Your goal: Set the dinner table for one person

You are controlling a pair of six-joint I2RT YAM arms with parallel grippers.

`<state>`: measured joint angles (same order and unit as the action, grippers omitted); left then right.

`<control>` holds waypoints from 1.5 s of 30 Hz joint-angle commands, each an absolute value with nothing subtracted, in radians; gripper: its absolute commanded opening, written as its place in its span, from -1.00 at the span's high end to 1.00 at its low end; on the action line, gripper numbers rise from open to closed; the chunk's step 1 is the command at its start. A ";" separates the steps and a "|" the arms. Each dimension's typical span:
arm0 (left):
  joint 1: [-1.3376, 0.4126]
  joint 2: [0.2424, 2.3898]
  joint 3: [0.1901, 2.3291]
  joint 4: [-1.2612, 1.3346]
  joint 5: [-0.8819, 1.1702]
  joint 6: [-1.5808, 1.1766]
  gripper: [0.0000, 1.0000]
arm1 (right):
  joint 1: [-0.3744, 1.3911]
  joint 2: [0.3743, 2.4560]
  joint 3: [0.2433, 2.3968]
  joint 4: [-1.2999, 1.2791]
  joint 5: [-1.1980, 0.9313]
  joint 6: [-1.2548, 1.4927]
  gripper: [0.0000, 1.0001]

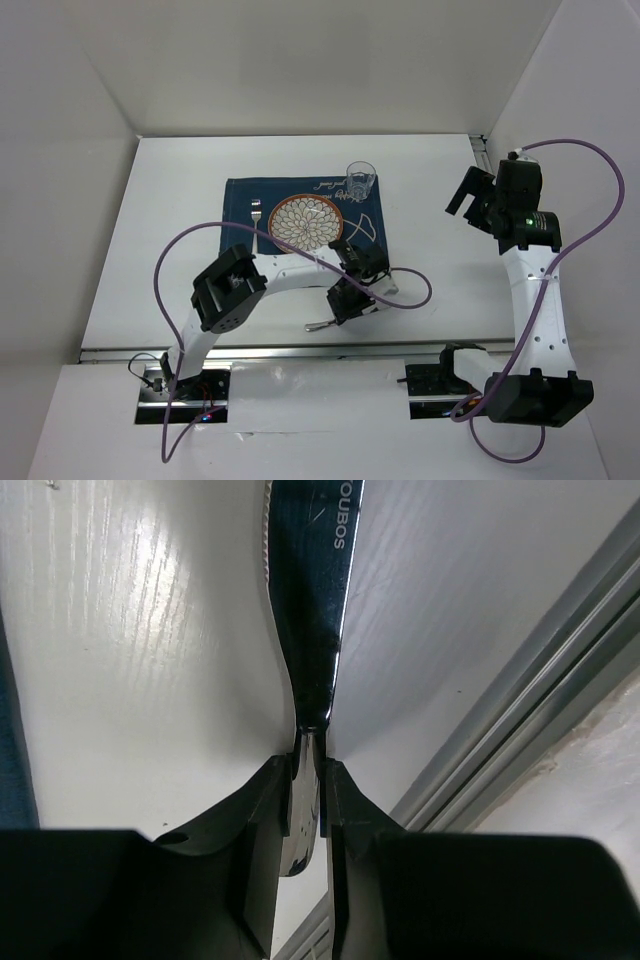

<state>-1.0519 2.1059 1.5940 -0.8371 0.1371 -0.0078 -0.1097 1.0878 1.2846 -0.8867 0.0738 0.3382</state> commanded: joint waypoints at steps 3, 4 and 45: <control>-1.058 2.048 1.658 -0.881 0.175 0.011 1.00 | -0.114 1.059 1.312 -0.873 0.092 0.330 -1.00; -1.058 2.034 1.658 -0.881 0.184 0.011 1.00 | -0.114 1.058 1.312 -0.873 0.092 0.330 -1.00; -0.781 2.128 1.859 -0.581 0.115 -0.969 1.00 | -0.114 1.009 1.339 -0.873 0.147 0.367 -1.00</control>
<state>-0.7776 2.1052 1.8545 -0.6624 0.1699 -0.8028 -0.1097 1.0313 1.3041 -0.8852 0.1394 0.3618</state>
